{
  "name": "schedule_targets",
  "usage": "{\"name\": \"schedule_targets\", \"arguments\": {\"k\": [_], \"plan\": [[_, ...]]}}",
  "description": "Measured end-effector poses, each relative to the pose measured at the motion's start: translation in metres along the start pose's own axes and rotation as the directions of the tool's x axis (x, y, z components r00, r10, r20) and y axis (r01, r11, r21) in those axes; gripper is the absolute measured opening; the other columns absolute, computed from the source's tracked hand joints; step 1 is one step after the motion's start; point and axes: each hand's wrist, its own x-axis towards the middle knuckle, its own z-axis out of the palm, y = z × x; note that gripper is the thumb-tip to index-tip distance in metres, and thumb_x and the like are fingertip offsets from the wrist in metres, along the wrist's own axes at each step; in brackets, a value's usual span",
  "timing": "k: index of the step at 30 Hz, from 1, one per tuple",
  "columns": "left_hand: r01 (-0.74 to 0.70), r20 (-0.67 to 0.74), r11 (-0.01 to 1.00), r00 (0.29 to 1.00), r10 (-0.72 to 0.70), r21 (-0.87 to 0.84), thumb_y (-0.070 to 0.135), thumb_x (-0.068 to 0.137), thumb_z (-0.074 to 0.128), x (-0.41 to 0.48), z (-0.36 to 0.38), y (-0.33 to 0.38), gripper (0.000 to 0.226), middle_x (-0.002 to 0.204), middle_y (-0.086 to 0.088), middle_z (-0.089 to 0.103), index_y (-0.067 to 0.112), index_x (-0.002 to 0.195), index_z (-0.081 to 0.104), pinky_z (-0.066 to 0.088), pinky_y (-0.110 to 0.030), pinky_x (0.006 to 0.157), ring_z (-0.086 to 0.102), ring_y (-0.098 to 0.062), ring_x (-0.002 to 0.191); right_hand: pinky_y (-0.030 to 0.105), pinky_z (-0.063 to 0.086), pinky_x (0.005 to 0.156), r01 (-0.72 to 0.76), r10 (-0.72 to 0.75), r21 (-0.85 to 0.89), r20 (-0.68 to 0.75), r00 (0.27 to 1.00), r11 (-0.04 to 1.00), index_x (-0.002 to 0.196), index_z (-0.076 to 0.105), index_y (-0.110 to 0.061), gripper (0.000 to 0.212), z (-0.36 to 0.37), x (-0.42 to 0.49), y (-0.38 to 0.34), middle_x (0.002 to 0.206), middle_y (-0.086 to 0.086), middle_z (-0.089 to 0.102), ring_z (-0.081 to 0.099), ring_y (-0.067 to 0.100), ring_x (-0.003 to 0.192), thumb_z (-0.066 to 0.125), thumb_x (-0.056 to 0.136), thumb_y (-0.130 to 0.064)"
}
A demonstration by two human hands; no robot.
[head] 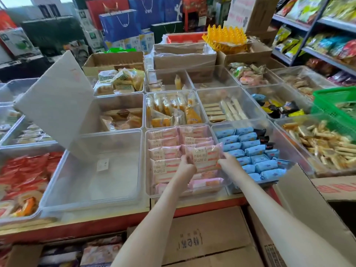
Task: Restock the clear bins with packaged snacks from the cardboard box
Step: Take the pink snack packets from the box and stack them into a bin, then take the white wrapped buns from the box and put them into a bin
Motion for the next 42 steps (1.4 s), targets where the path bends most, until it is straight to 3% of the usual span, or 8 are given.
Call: {"name": "schedule_targets", "arguments": {"k": [6, 9, 13, 17, 27, 33, 39, 42], "plan": [[0.105, -0.038, 0.984, 0.994, -0.1, 0.146, 0.001, 0.061, 0.039, 0.035, -0.003, -0.026, 0.103, 0.148, -0.008, 0.034, 0.05, 0.146, 0.008, 0.051, -0.052, 0.092, 0.048, -0.038, 0.124, 0.043, 0.046, 0.097, -0.054, 0.059, -0.045, 0.131, 0.99, 0.998, 0.134, 0.045, -0.018, 0.057, 0.013, 0.013, 0.013, 0.127, 0.005, 0.056, 0.053, 0.025, 0.113, 0.051, 0.077, -0.022], [0.099, 0.028, 0.994, 0.994, -0.101, 0.054, -0.013, 0.077, 0.034, 0.005, -0.005, -0.01, 0.1, 0.146, -0.003, 0.034, 0.045, 0.149, -0.005, 0.051, -0.029, 0.055, 0.056, -0.024, 0.107, 0.04, 0.032, 0.109, -0.088, 0.108, -0.109, 0.187, 0.977, 0.99, 0.152, 0.012, -0.016, 0.075, 0.02, 0.006, 0.01, 0.152, 0.007, 0.031, 0.033, 0.028, 0.136, 0.049, 0.087, -0.02], [0.101, -0.006, 0.993, 0.995, -0.1, 0.063, -0.012, 0.089, 0.038, -0.006, -0.004, -0.007, 0.081, 0.146, -0.005, 0.033, 0.023, 0.153, 0.003, 0.047, -0.022, 0.063, 0.05, -0.012, 0.092, 0.04, 0.024, 0.113, -0.088, 0.112, -0.12, 0.212, 0.971, 0.989, 0.152, -0.008, -0.013, 0.084, 0.025, 0.006, 0.011, 0.159, 0.007, 0.009, 0.019, 0.027, 0.143, 0.05, 0.091, -0.015], [-0.02, -0.076, 0.996, 0.997, 0.027, 0.089, -0.007, 0.087, 0.05, -0.018, 0.006, -0.007, 0.075, 0.138, 0.0, 0.043, 0.014, 0.15, 0.016, 0.049, -0.031, 0.096, 0.053, -0.017, 0.114, 0.042, 0.029, 0.112, 0.01, 0.01, -0.16, 0.123, 0.992, 0.987, 0.152, 0.011, -0.014, 0.073, 0.022, -0.004, 0.013, 0.158, 0.006, 0.016, 0.027, 0.024, 0.14, 0.05, 0.091, -0.017], [-0.323, -0.057, 0.893, 0.932, 0.357, 0.314, 0.005, 0.091, 0.045, -0.069, 0.084, 0.033, 0.047, 0.115, 0.007, 0.054, 0.017, 0.136, 0.038, 0.046, -0.01, 0.072, 0.056, -0.01, 0.103, 0.027, 0.027, 0.105, 0.33, -0.372, -0.412, -0.024, 0.928, 0.85, 0.142, 0.037, -0.01, 0.049, -0.057, -0.067, -0.006, 0.145, 0.007, 0.035, 0.032, 0.021, 0.134, 0.049, 0.094, -0.012], [-0.481, -0.037, 0.686, 0.805, 0.593, 0.546, 0.017, 0.095, 0.047, -0.125, 0.174, 0.042, 0.055, 0.145, -0.01, 0.039, 0.008, 0.146, 0.029, 0.031, -0.036, 0.111, 0.034, -0.024, 0.136, 0.019, 0.028, 0.099, 0.481, -0.558, -0.451, -0.047, 0.828, 0.752, 0.138, 0.044, -0.013, 0.044, -0.144, -0.13, 0.016, 0.141, 0.003, 0.042, 0.039, 0.017, 0.13, 0.051, 0.095, -0.011], [-0.522, 0.109, 0.209, 0.514, 0.851, 0.827, 0.008, 0.082, 0.067, -0.192, 0.303, 0.026, 0.039, 0.111, -0.022, 0.062, -0.006, 0.117, 0.057, 0.051, -0.043, 0.083, 0.061, -0.039, 0.1, 0.013, 0.027, 0.096, 0.513, -0.621, -0.517, -0.047, 0.782, 0.685, 0.13, 0.054, -0.009, 0.036, -0.259, -0.191, 0.104, 0.133, 0.007, 0.051, 0.047, 0.02, 0.124, 0.055, 0.093, -0.012], [-0.501, 0.142, 0.26, 0.631, 0.762, 0.826, 0.019, 0.093, 0.052, -0.208, 0.36, 0.011, 0.04, 0.127, -0.016, 0.053, 0.002, 0.13, 0.047, 0.043, -0.04, 0.092, 0.051, -0.033, 0.116, 0.023, 0.031, 0.102, 0.431, -0.532, -0.523, -0.052, 0.845, 0.735, 0.128, 0.055, -0.01, 0.036, -0.305, -0.199, 0.155, 0.132, 0.006, 0.052, 0.047, 0.022, 0.125, 0.057, 0.092, -0.015]]}}
